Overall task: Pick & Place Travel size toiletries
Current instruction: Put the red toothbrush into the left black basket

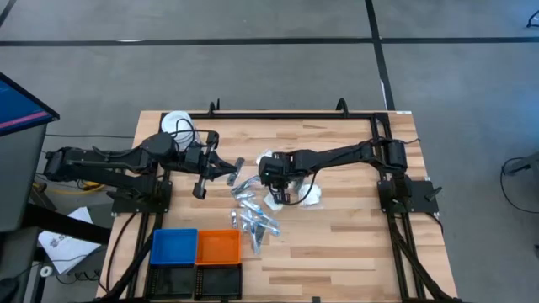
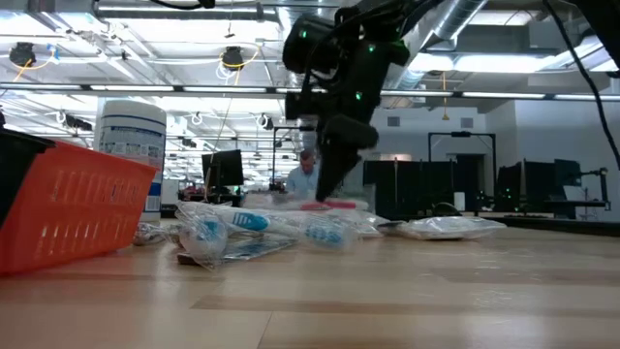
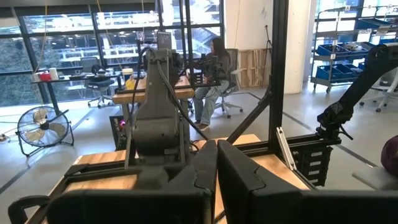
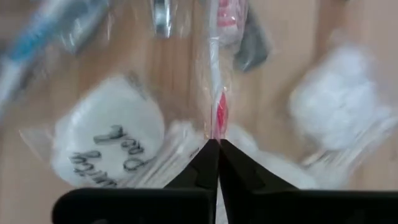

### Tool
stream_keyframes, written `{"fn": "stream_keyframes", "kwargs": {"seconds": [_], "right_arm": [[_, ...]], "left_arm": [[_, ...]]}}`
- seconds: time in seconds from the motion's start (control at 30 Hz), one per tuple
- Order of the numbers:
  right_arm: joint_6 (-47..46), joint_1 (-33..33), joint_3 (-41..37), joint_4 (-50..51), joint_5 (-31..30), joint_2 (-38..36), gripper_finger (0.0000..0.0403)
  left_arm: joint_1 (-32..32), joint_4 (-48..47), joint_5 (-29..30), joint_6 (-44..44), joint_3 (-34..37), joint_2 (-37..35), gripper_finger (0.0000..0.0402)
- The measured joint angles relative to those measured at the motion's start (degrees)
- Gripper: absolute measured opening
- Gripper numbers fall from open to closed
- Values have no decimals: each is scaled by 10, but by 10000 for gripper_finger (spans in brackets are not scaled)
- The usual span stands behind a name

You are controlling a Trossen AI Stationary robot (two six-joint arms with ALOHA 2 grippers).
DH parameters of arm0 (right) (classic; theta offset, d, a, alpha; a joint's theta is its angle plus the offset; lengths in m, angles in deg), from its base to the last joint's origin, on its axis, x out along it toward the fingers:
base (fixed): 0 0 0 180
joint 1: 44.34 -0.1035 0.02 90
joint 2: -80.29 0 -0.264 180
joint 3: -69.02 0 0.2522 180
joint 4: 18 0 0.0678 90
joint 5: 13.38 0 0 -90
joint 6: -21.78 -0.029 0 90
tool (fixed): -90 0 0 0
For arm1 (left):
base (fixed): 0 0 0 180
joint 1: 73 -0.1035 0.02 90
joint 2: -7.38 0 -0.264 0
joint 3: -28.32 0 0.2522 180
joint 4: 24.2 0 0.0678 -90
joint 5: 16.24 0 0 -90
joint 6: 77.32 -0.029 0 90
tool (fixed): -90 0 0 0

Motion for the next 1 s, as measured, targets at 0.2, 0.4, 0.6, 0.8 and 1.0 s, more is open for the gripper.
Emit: {"fn": "stream_keyframes", "kwargs": {"seconds": [0.2, 0.4, 0.6, 0.8, 1.0], "right_arm": [[-24, -5, -11, -22, 0, -50, 1], [-27, -9, -78, -86, -16, -127, 1], [-38, -7, -192, -259, -17, -249, 0], [-30, -22, -307, -468, -12, -355, 0], [-5, -45, -379, -635, -11, -396, 0]], "left_arm": [[0, -3, 0, 2, 0, 0, 8], [0, -3, 0, 15, 0, 0, 8], [0, -3, 0, 14, 0, 0, 8], [0, 11, 0, -5, -1, 11, 8], [0, 49, 9, -21, -1, 69, 17]]}}
